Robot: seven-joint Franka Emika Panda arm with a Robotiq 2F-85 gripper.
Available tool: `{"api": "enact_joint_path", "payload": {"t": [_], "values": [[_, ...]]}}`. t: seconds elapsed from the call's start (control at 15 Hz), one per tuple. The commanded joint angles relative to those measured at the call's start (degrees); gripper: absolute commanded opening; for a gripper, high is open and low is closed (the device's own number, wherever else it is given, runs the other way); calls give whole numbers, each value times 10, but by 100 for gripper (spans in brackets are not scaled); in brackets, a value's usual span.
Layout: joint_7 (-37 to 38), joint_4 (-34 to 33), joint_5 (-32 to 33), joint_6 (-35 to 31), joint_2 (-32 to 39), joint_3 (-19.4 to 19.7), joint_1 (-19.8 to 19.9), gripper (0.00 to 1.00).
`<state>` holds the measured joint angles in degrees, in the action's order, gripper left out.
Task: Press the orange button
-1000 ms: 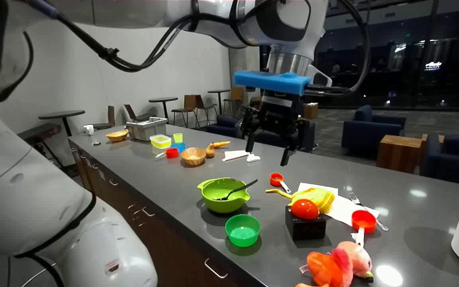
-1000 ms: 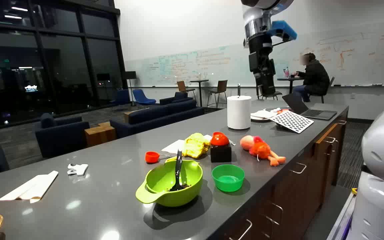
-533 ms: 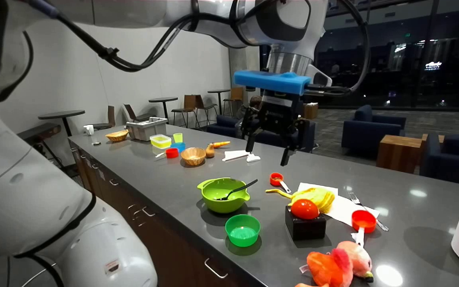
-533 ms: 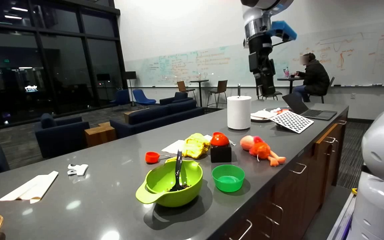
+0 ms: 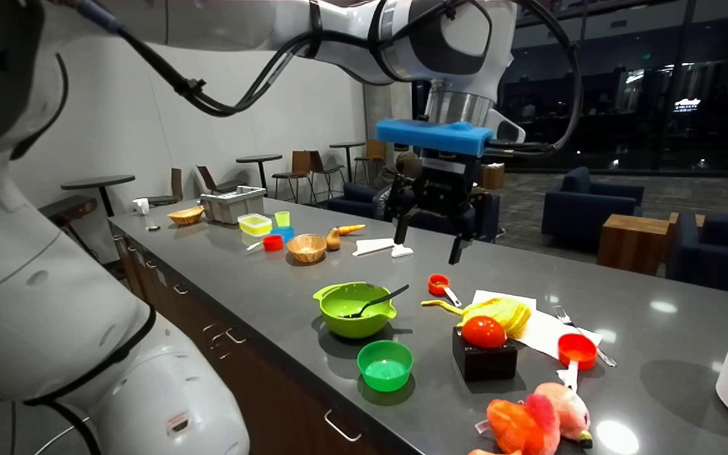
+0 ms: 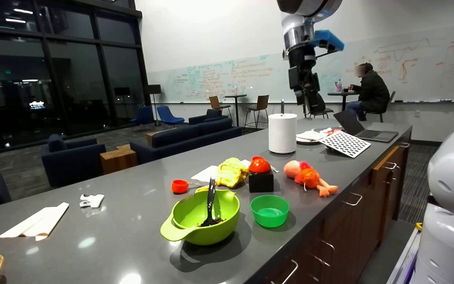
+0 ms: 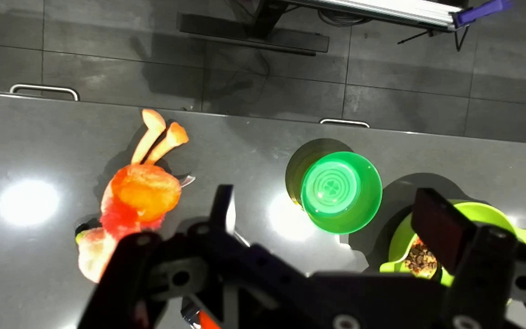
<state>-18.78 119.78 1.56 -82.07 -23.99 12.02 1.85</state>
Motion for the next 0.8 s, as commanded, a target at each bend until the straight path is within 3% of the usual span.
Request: {"api": "enact_joint_path", "payload": {"t": [0.0, 0.4, 0.67, 0.73], "values": [[9, -39, 4, -28, 62, -16, 3, 100], [4, -125, -1, -71, 177, -17, 17, 100], [-33, -206, -34, -14, 243, -19, 29, 100], [-4, -157, -14, -55, 214, -27, 29, 100]]}}
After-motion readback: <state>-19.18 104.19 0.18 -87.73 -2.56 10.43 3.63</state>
